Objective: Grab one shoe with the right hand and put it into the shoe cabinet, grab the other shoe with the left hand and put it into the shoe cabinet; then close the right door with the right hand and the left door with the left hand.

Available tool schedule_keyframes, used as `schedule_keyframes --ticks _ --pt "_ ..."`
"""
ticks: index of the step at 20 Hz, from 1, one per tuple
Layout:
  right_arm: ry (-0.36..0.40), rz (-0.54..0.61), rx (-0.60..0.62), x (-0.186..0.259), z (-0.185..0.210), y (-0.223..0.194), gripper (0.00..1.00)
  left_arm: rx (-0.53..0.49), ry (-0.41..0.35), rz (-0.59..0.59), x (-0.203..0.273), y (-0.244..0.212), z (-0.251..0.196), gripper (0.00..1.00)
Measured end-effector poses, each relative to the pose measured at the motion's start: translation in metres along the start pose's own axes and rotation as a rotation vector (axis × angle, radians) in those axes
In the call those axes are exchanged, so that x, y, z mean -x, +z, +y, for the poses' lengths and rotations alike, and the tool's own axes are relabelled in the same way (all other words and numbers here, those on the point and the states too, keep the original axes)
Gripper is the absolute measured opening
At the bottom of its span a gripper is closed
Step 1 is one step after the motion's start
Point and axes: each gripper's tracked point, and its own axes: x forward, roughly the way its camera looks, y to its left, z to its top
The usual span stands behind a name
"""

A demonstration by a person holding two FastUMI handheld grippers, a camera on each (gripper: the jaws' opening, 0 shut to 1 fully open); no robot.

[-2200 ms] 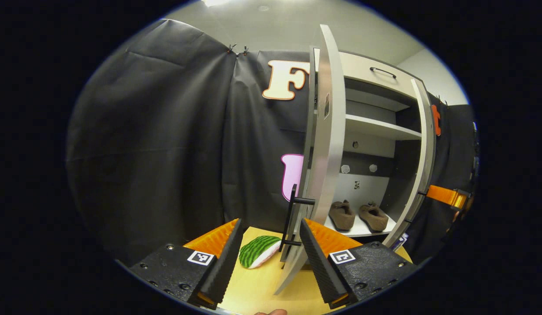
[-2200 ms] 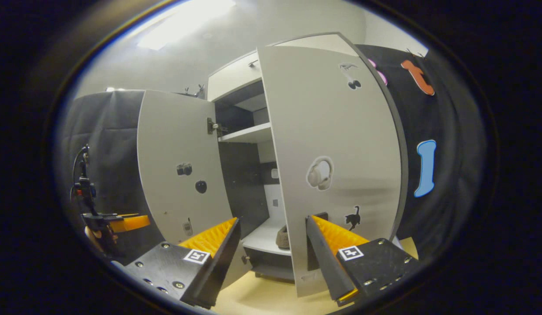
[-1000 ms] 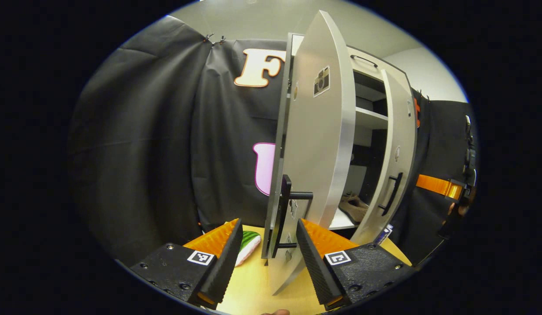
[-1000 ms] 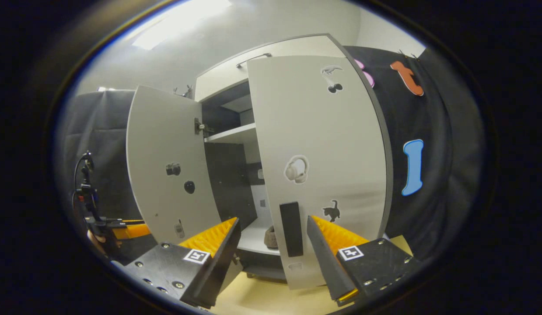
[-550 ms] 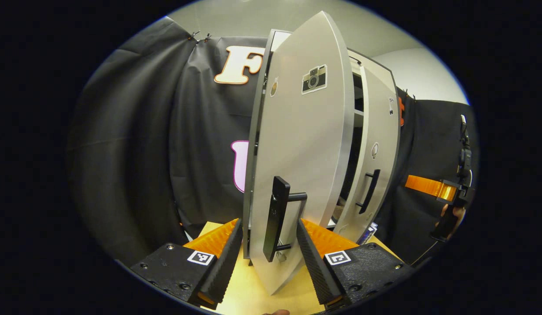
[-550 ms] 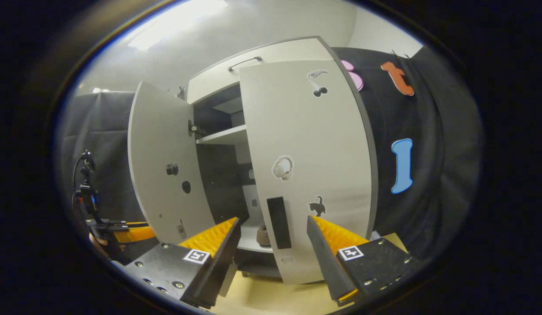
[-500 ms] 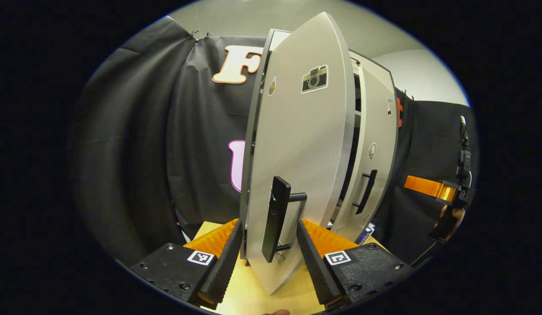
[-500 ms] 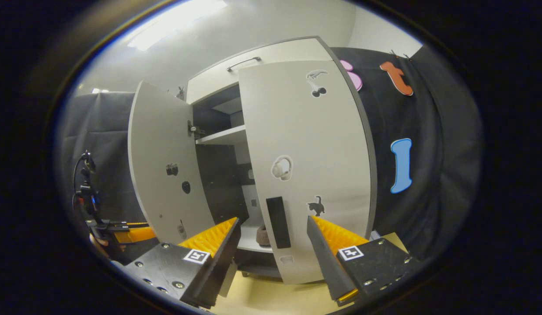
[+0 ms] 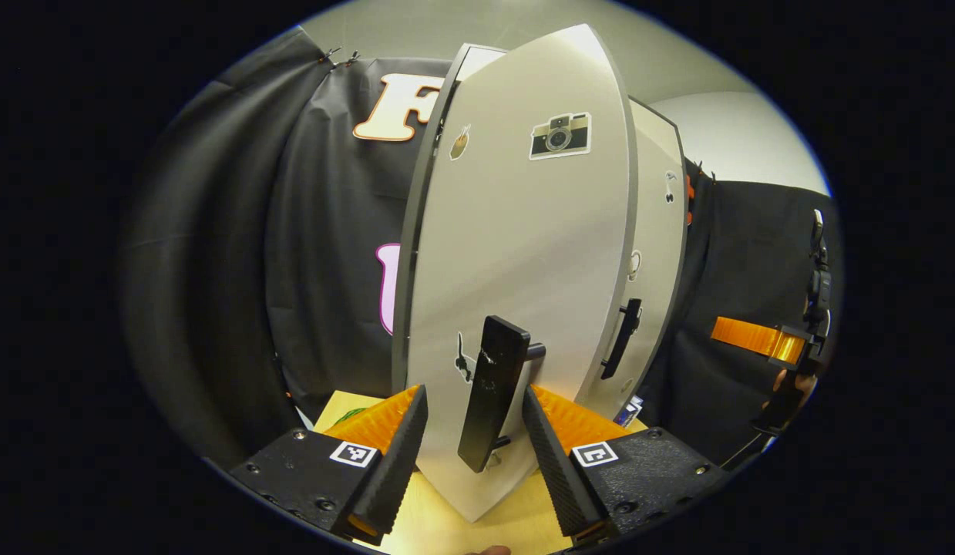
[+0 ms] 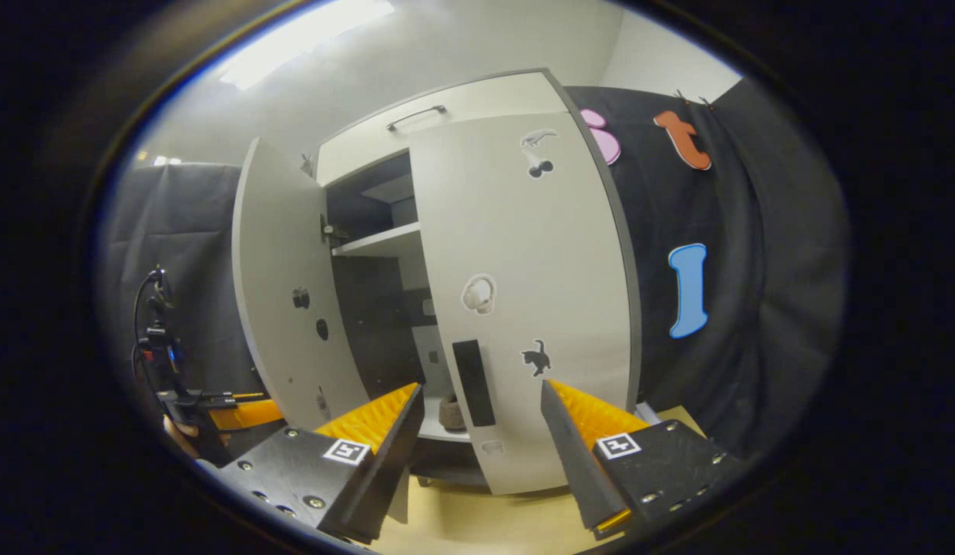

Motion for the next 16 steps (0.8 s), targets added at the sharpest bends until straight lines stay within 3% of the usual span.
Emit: schedule_keyframes --ticks 2,12,15,16 --pt "-0.013 -0.001 0.000 0.002 -0.004 0.000 0.91 0.006 -0.019 0.002 -0.005 -0.001 -0.004 0.75" --pt "-0.088 -0.016 -0.003 0.011 -0.034 0.009 0.91 0.020 -0.121 0.011 -0.038 -0.004 -0.039 0.80" --pt "-0.115 -0.024 -0.005 0.017 -0.044 0.011 0.91 0.003 -0.140 0.015 -0.052 -0.004 -0.047 0.78" --pt "-0.126 -0.026 -0.005 0.019 -0.048 0.012 0.91 -0.001 -0.154 0.014 -0.058 -0.006 -0.054 0.82"
